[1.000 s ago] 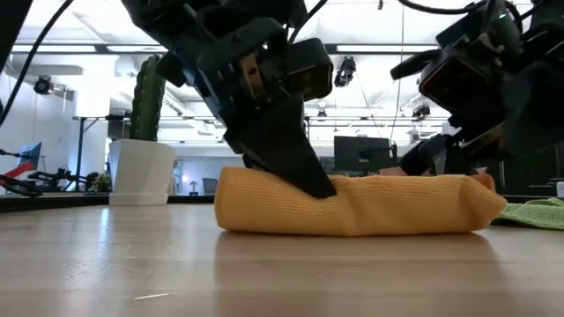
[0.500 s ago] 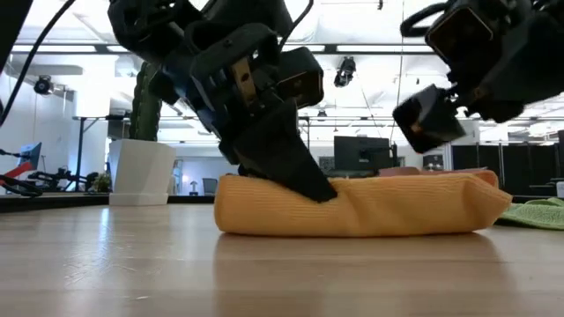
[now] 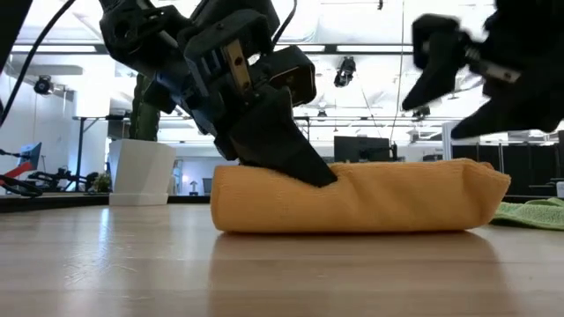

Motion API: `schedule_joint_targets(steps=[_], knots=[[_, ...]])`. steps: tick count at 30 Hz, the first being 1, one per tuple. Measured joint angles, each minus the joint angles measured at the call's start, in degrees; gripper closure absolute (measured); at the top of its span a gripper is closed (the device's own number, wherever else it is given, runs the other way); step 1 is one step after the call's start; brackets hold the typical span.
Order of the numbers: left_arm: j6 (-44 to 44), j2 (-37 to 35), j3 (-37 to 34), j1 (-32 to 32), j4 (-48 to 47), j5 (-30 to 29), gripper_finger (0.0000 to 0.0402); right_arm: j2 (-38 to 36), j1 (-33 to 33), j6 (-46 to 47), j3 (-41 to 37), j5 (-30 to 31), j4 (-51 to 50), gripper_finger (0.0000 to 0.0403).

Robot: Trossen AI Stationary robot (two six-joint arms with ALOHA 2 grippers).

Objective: Roll microfiber towels into tight, uniform cylinder then place into a basket
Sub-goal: Roll the orange microfiber cloth

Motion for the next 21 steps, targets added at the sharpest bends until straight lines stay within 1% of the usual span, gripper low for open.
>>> schedule_joint_targets(steps=[2, 5, 8, 10, 12, 16, 19, 21], knots=[[-0.11, 0.00, -0.02, 0.25, 0.62, 0.61, 0.0402, 0.53, 1.30, -1.29, 1.51, 0.23, 0.94, 0.0164], [-1.38, 0.00, -0.22, 1.24, 1.43, 1.69, 0.0402, 1.99, 2.91, -0.38, 3.85, 0.28, 1.07, 0.0167], [-1.50, 0.00, -0.43, 2.54, 2.43, 2.19, 0.0402, 5.28, 4.35, 0.86, 5.56, 0.92, 0.91, 0.0167], [-1.86, 0.00, -1.07, 3.40, 2.69, 2.22, 0.0402, 8.90, 5.21, 1.07, 6.84, 1.82, 1.21, 0.0167], [-2.62, 0.00, -2.00, 4.23, 3.53, 2.24, 0.0402, 12.91, 6.05, 1.02, 7.78, 4.85, 0.39, 0.0167], [-3.06, 0.02, -4.03, 5.42, 3.52, 1.85, 0.0401, 20.38, 6.63, 1.03, 10.49, 14.66, 0.18, 0.0167], [-3.14, 0.09, -4.76, 5.65, 3.54, 0.73, 0.0401, 23.84, 6.42, 1.03, 11.68, 17.50, 0.35, 0.0167], [-3.13, 0.07, -5.35, 5.85, 3.61, -0.02, 0.0401, 25.11, 5.64, 1.07, 12.26, 17.65, 0.74, 0.0168]])
